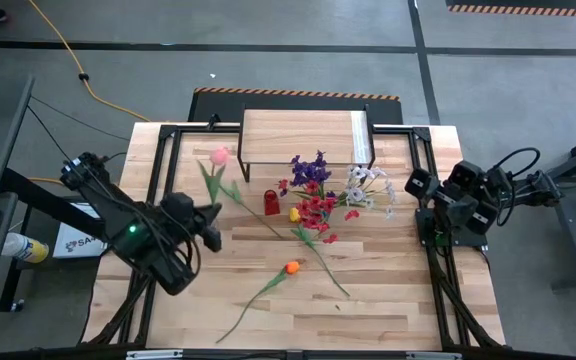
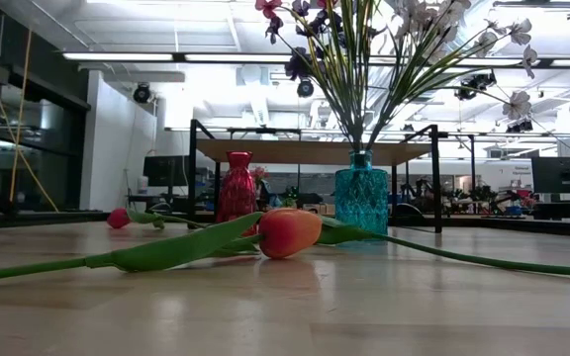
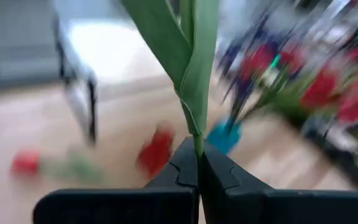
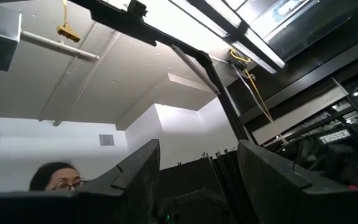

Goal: Pick and place flowers into a vace then onto a shelf
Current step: Put the pink flower into the red vase

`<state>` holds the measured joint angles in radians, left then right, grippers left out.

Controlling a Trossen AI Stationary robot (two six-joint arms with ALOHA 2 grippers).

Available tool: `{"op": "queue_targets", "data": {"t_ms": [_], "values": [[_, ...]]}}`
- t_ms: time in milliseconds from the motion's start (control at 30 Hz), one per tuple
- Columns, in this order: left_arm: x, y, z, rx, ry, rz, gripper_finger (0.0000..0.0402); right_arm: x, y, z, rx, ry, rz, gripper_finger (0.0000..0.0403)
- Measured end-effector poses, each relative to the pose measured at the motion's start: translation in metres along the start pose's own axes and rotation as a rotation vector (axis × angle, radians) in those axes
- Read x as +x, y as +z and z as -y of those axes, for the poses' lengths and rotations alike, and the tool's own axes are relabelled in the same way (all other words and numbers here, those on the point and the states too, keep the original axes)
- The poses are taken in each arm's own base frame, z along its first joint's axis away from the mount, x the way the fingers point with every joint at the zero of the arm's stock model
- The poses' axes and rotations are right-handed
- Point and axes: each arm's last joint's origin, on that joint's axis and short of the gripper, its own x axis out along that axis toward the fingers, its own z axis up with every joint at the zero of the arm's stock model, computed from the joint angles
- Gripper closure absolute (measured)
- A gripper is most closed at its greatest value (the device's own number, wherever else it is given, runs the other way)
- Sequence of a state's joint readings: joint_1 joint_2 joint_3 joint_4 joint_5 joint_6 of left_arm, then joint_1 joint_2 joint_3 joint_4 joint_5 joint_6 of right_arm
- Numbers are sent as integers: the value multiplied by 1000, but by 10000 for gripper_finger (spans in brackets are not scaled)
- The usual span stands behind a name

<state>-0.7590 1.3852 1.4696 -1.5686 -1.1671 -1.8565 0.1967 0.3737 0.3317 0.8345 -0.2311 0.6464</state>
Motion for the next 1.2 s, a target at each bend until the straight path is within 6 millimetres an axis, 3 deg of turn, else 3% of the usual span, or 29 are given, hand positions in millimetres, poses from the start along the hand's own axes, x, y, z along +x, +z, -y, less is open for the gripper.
{"op": "queue_targets", "data": {"t_ms": [267,667,933,1200], "values": [[18,9,-3,37,-24,404,370,0,0,0,-10,9,-7,196],[80,-11,-11,-145,135,498,370,0,0,0,-26,7,-9,196],[109,-26,-18,-275,177,539,370,0,0,0,-26,7,-9,196],[125,-33,-23,-347,200,567,370,0,0,0,-29,1,-4,196]]}}
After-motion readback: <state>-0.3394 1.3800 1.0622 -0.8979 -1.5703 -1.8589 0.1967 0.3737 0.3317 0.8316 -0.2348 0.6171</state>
